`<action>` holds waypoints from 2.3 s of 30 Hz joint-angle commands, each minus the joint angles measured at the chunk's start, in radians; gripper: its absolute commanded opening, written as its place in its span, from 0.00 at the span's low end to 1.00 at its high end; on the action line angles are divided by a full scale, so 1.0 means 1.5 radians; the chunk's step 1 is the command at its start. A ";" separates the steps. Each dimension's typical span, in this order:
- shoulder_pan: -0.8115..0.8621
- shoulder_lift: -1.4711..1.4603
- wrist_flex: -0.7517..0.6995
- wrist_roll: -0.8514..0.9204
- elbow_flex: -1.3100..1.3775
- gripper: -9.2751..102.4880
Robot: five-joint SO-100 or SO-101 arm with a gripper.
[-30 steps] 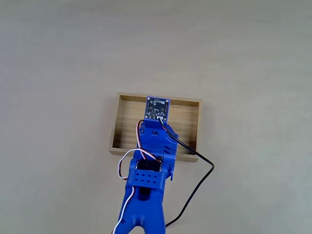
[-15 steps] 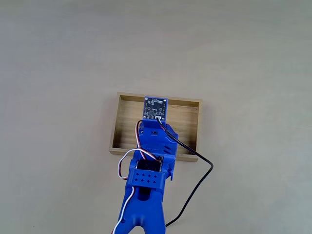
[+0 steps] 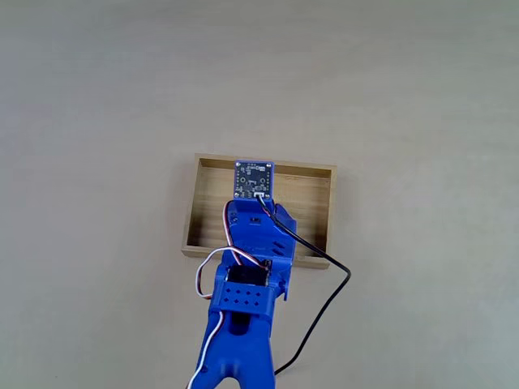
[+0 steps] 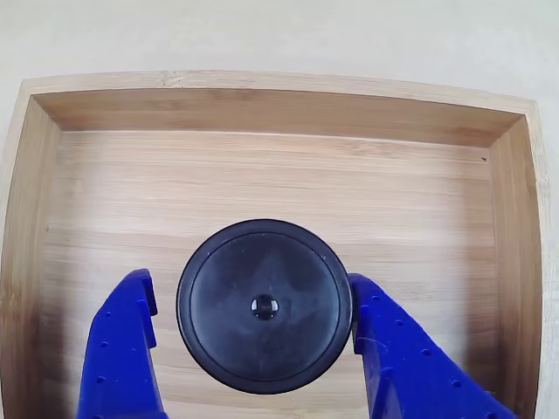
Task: Place the black cylinder in the wooden box then return to rest.
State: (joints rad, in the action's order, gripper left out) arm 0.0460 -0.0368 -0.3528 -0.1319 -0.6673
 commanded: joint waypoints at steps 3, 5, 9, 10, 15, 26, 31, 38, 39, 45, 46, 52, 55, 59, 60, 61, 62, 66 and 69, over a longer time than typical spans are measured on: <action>0.005 -0.103 0.019 -0.036 0.045 0.37; 0.005 -0.117 0.018 -0.042 0.039 0.37; 0.006 -0.146 0.014 -0.052 0.025 0.37; 0.006 -0.155 0.011 -0.054 0.021 0.37; 0.004 -0.215 -0.009 -0.051 -0.003 0.36; -0.012 -0.419 -0.044 0.006 -0.110 0.33; -0.021 -0.516 -0.107 0.034 -0.148 0.29; -0.032 -0.694 -0.218 0.046 -0.214 0.22; -0.032 -0.722 -0.234 0.049 -0.224 0.21; -0.036 -0.888 -0.365 0.090 -0.278 0.13; -0.036 -0.914 -0.380 0.092 -0.291 0.11; -0.026 -1.007 -0.448 0.119 -0.360 0.08; -0.027 -1.015 -0.466 0.149 -0.387 0.08; -0.032 -1.038 -0.483 0.164 -0.424 0.08; -0.033 -1.042 -0.487 0.165 -0.432 0.08; -0.034 -1.046 -0.488 0.166 -0.441 0.08; -0.034 -1.051 -0.490 0.166 -0.451 0.08; -0.034 -1.058 -0.504 0.167 -0.473 0.08; -0.032 -1.067 -0.517 0.167 -0.489 0.08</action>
State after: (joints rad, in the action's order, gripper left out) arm -0.0077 -1.6214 -1.1183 0.1120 -1.4097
